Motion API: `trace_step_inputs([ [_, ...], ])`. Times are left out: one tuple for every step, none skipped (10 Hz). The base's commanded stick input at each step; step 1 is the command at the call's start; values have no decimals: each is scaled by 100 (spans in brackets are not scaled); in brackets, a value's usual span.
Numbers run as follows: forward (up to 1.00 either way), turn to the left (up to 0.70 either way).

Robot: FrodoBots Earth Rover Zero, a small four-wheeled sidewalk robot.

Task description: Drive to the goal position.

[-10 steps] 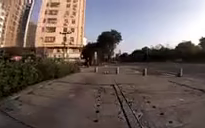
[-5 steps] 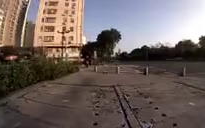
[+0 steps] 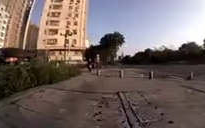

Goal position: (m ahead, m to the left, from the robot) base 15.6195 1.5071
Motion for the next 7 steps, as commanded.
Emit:
trace_step_inputs([
  [45, 0],
  [45, 0],
  [45, 0],
  [45, 0],
  [45, 0],
  [45, 0],
  [45, 0],
])
